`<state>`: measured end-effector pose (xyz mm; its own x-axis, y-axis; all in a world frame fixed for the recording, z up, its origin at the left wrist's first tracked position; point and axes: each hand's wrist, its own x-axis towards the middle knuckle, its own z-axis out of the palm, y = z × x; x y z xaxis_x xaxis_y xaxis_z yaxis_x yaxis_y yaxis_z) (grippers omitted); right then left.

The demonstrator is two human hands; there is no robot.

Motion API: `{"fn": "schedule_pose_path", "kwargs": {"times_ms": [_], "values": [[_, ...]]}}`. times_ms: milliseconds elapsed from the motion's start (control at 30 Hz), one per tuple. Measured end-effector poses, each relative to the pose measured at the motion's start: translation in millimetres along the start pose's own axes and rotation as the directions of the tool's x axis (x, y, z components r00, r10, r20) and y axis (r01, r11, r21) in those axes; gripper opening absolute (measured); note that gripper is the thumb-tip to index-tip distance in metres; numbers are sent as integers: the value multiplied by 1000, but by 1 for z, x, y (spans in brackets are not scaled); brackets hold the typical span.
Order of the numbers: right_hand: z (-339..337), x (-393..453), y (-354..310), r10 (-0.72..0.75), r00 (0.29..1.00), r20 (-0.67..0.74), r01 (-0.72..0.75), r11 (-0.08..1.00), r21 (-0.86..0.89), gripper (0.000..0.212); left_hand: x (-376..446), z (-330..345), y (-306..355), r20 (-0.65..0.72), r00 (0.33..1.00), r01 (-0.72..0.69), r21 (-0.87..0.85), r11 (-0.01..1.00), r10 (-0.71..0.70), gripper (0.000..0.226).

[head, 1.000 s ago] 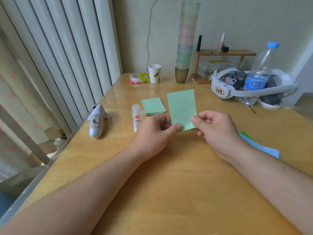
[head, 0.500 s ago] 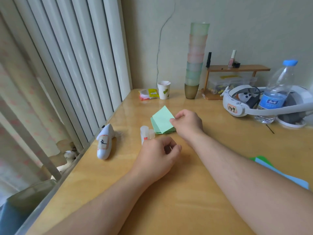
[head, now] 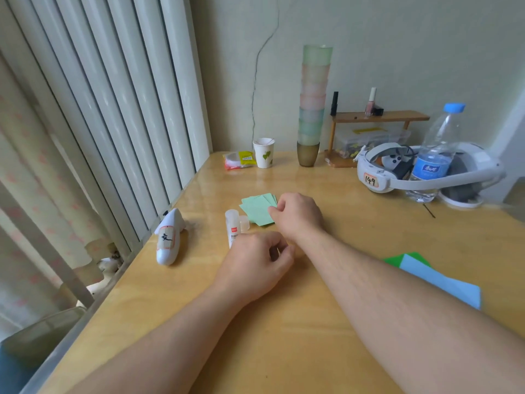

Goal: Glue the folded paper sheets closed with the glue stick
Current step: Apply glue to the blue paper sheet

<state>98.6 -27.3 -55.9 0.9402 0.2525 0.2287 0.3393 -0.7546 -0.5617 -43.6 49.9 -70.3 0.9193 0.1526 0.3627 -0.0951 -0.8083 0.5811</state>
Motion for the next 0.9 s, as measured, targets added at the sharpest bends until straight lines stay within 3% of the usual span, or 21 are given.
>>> {"fn": "schedule_pose_path", "kwargs": {"times_ms": [100,167,267,333,400,467,567,633,767,900], "values": [[-31,-21,12,-31,999,-32,35,990,138,28,-3,0,2,35,997,-72,95,993,69,20],[-64,-41,30,-72,997,-34,76,988,138,26,-7,2,5,96,984,-166,230,959,147,22],[-116,-69,77,-76,997,0,76,997,31,18,-9,9,14,235,922,-382,434,816,307,33],[-144,-85,114,-45,998,-41,45,999,-16,14,-4,10,29,405,864,-488,523,699,300,32],[-165,-97,147,9,995,-96,-13,999,-43,12,3,11,50,489,837,-517,558,649,246,28],[-179,-107,172,69,992,-109,-76,995,-61,10,8,17,75,443,870,-437,482,760,219,24],[-187,-119,196,168,985,-28,-170,979,-113,26,13,47,110,348,926,-221,182,958,147,27],[-188,-128,203,205,978,41,-197,969,-149,36,17,72,131,367,927,-118,92,989,76,45],[-186,-141,203,210,973,91,-206,977,-49,28,20,102,153,418,908,-46,178,983,-33,84],[-190,-143,202,204,977,68,-210,973,98,18,22,105,151,414,905,68,81,994,-96,88]]}}
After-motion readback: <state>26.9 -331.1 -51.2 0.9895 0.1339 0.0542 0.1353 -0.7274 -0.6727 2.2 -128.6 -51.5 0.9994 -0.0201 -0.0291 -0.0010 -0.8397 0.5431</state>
